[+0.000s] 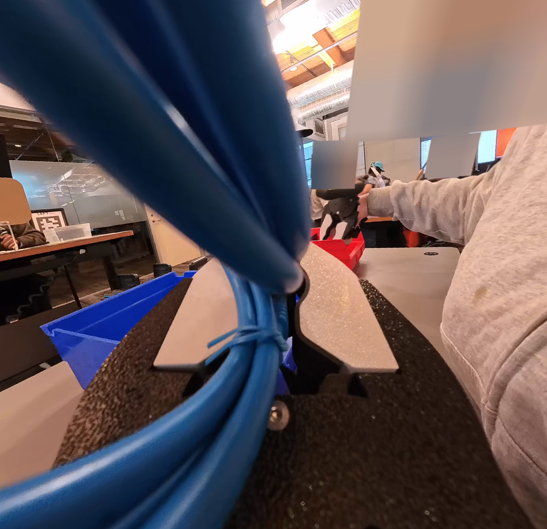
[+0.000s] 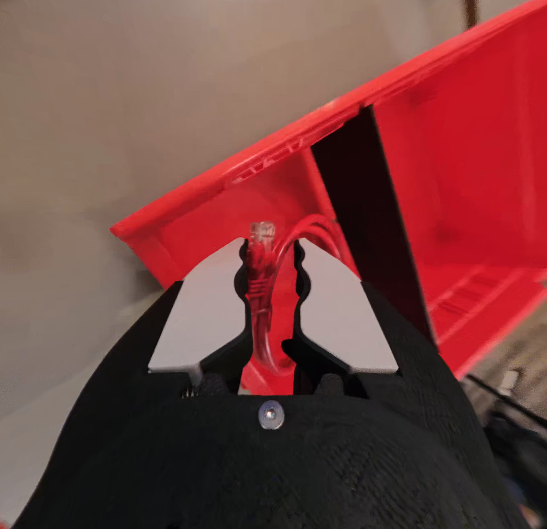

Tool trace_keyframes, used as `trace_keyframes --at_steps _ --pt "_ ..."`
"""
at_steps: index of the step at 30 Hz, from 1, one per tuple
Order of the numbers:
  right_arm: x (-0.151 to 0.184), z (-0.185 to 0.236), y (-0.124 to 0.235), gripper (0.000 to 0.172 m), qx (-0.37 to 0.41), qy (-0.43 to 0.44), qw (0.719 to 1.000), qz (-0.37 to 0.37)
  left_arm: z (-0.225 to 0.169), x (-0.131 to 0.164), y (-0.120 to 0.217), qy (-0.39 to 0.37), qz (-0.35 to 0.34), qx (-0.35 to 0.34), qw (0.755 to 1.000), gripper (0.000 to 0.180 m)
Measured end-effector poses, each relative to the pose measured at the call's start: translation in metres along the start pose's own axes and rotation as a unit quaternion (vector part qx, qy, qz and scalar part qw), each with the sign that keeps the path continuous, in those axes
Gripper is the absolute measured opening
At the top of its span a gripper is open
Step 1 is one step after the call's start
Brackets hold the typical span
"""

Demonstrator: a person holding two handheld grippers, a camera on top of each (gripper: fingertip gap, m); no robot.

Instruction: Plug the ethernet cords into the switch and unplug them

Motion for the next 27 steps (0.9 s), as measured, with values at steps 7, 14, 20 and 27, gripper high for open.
trace_keyframes --at_steps 7,14,20,27 --pt "0.003 -0.003 -0.002 0.069 -0.09 -0.085 0.991 0.054 -0.004 0.003 0.001 0.023 -0.008 0.008 1.0 0.021" --pt "-0.035 -0.039 0.062 0.096 0.009 -0.1 0.993 -0.062 -0.002 0.01 0.002 0.029 -0.001 0.008 1.0 0.021" --pt "-0.113 -0.027 0.125 0.083 0.185 -0.055 0.946 -0.259 0.003 0.015 0.005 0.039 0.0 -0.01 0.999 0.021" --pt "-0.257 0.144 0.107 0.081 -0.047 0.098 0.875 -0.472 0.005 0.018 0.008 0.049 -0.004 -0.021 0.999 0.021"
Point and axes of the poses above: each gripper's, where its closed fingertips meet, y back along the fingers, x out of its underside, z = x × y across the jaws, the point moved 4 cm from there along y, back along the fingers, and after that the axes turned 3 degrees about -z, right-handed, at the moved point
